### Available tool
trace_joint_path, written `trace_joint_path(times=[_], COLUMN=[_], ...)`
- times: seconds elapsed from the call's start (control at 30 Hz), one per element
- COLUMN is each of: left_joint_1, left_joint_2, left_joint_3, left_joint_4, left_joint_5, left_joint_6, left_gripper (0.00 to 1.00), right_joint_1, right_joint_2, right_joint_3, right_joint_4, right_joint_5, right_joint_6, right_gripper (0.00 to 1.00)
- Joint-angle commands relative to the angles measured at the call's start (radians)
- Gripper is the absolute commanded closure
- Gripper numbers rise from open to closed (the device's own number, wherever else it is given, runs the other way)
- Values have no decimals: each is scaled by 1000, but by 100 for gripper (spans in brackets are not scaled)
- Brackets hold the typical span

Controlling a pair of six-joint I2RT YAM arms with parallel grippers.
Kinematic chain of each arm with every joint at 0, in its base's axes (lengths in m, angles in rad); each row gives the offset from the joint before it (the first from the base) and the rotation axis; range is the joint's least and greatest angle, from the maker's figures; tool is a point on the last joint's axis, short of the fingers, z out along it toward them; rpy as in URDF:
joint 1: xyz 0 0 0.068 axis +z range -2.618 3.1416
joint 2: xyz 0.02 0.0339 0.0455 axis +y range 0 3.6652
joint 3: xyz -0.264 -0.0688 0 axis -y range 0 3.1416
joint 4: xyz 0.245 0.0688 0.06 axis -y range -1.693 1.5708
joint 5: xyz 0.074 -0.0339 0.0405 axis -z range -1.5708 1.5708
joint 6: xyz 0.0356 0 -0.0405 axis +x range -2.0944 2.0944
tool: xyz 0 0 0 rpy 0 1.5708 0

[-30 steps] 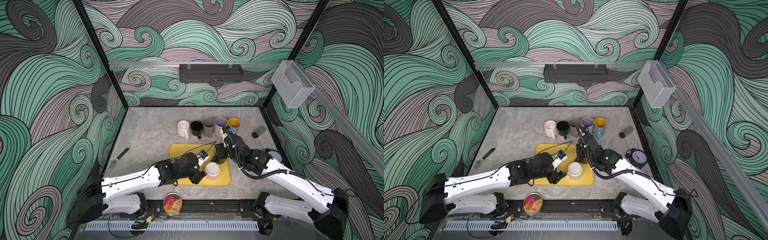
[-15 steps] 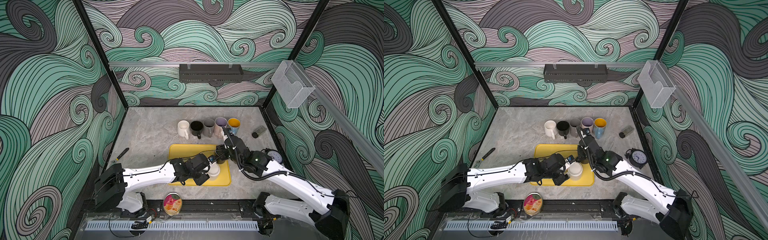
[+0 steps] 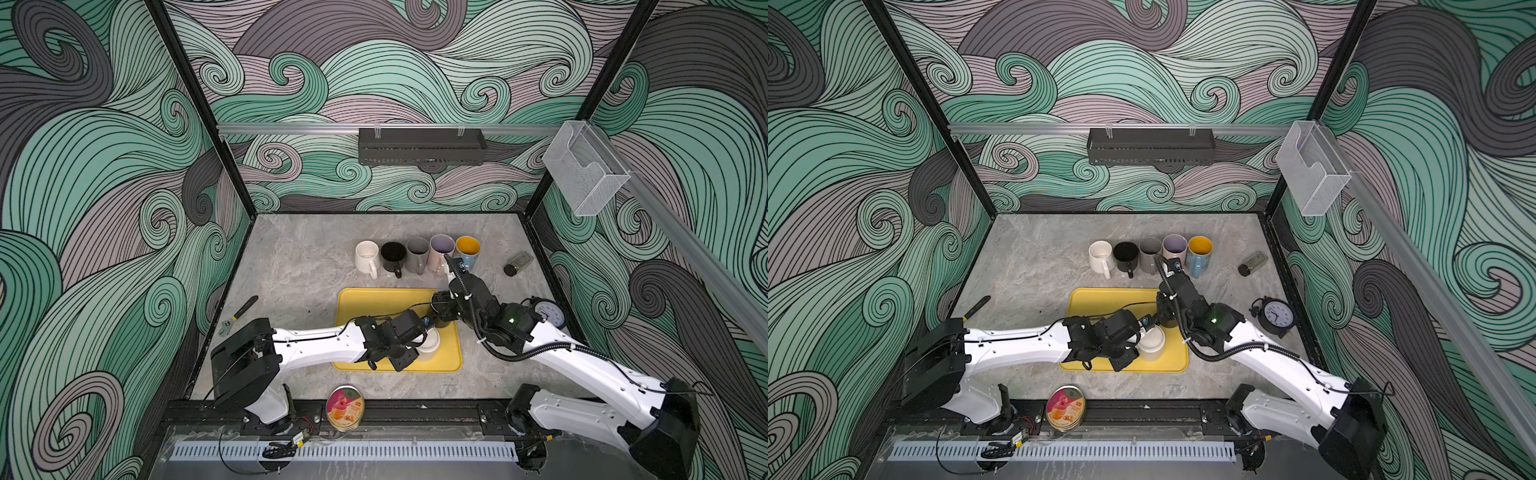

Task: Turn the mug right side up
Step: 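Grasp the red-lined mug with the left gripper and lift it off the tray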

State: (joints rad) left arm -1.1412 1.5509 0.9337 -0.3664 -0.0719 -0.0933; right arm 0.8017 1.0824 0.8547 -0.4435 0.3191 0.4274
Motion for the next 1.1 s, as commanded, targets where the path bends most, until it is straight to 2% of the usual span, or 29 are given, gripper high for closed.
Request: trace_joint_path(times=[0.0, 0.57, 1.07], left_joint_1=[8, 71, 79], left_joint_2=[24, 42, 96], left_joint_3=[29, 21, 57], left_joint_4=[-7, 53, 55], left_joint_5=[-10, 74, 93], left_joint_6=[-2, -3, -2], left_gripper=[53, 58, 60], right_joint_1=[-5, -16, -27], right_joint_2=[-12, -9, -17], right_joint_3=[-12, -42, -69], right_joint_4=[30, 60, 79], right_joint_5=[18, 9, -9], right_joint_6=[19, 29, 38], right_gripper=[55, 55, 55])
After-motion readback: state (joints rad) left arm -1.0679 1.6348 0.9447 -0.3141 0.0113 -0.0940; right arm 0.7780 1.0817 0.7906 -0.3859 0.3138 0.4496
